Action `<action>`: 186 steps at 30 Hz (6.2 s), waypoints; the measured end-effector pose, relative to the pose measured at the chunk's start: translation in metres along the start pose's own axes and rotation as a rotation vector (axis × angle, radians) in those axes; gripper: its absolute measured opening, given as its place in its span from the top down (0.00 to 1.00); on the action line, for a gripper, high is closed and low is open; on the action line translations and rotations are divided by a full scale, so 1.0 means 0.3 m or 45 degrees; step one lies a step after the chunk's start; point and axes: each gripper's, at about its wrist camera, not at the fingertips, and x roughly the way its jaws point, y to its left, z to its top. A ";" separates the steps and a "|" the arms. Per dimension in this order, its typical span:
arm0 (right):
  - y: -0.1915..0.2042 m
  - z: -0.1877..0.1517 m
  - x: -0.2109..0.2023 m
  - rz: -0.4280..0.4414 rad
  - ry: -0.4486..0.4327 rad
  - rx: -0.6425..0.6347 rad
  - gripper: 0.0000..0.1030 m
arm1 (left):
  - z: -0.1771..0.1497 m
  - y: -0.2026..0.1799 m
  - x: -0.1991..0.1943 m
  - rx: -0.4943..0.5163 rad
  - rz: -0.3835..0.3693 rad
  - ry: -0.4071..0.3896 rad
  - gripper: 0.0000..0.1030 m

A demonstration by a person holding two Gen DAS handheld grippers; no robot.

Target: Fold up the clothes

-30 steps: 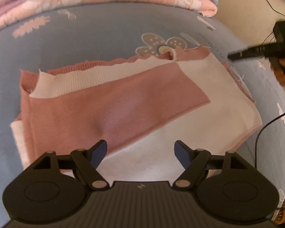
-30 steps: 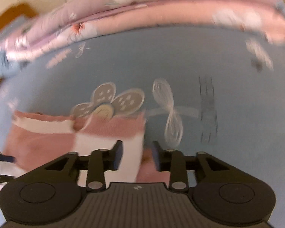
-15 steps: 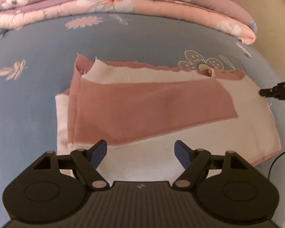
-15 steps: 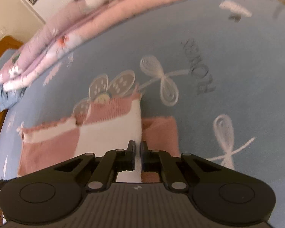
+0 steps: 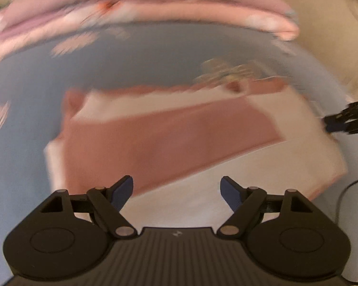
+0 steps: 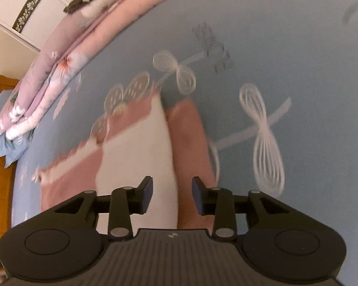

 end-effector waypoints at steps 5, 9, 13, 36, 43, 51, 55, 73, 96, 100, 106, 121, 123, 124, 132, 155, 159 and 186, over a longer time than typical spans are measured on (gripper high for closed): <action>0.014 -0.079 0.007 -0.015 0.015 -0.002 0.63 | 0.119 -0.055 0.127 0.088 -0.208 -0.084 0.24; -0.011 -0.074 0.019 0.013 0.008 0.049 0.65 | 0.168 -0.006 0.258 -0.016 -0.457 0.018 0.24; -0.010 -0.075 0.025 0.008 0.014 0.011 0.66 | 0.215 0.111 0.371 -0.141 -0.477 0.099 0.24; -0.040 -0.083 0.020 0.037 0.010 0.056 0.66 | 0.422 0.206 0.347 0.276 -0.297 0.075 0.44; -0.046 -0.087 0.020 0.045 0.000 0.062 0.66 | 0.420 0.071 0.441 0.908 -0.259 0.395 0.82; -0.053 -0.090 0.020 0.052 -0.006 0.077 0.66 | 0.424 0.034 0.506 1.059 -0.274 0.528 0.92; -0.056 -0.090 0.019 0.058 -0.008 0.087 0.66 | 0.421 0.002 0.466 1.143 -0.254 0.484 0.95; 0.291 0.125 -0.033 0.011 -0.126 -0.560 0.65 | 0.384 0.200 0.260 0.885 -0.130 0.295 0.64; 0.990 0.071 0.581 0.367 0.136 -1.444 0.65 | 0.298 0.349 0.147 0.392 0.077 0.086 0.77; 1.091 0.051 0.663 0.443 0.227 -1.607 0.66 | 0.191 0.340 0.087 0.200 -0.018 0.129 0.75; 1.142 0.022 0.762 0.369 0.355 -1.796 0.67 | 0.065 0.346 0.070 0.048 -0.101 0.120 0.68; 1.150 -0.010 0.830 0.270 0.216 -1.818 0.95 | 0.027 0.383 0.110 -0.066 -0.109 0.143 0.61; 1.141 0.036 0.790 0.288 0.231 -1.703 0.93 | 0.028 0.377 0.108 -0.060 -0.101 0.143 0.61; 1.128 0.070 0.744 0.296 0.212 -1.651 0.88 | 0.031 0.372 0.101 -0.055 -0.096 0.136 0.61; 0.843 0.279 0.466 0.055 0.245 -1.517 0.88 | 0.028 0.300 0.086 -0.006 -0.112 0.139 0.57; 0.706 0.226 0.580 0.027 0.241 -1.498 0.88 | 0.021 0.275 0.131 0.026 -0.126 0.219 0.48; 0.675 0.247 0.619 -0.070 0.176 -1.349 0.86 | 0.015 0.278 0.134 0.010 -0.131 0.215 0.45; 0.474 0.268 0.297 -0.252 0.052 -1.100 0.77 | 0.039 0.216 0.074 0.064 -0.084 0.212 0.40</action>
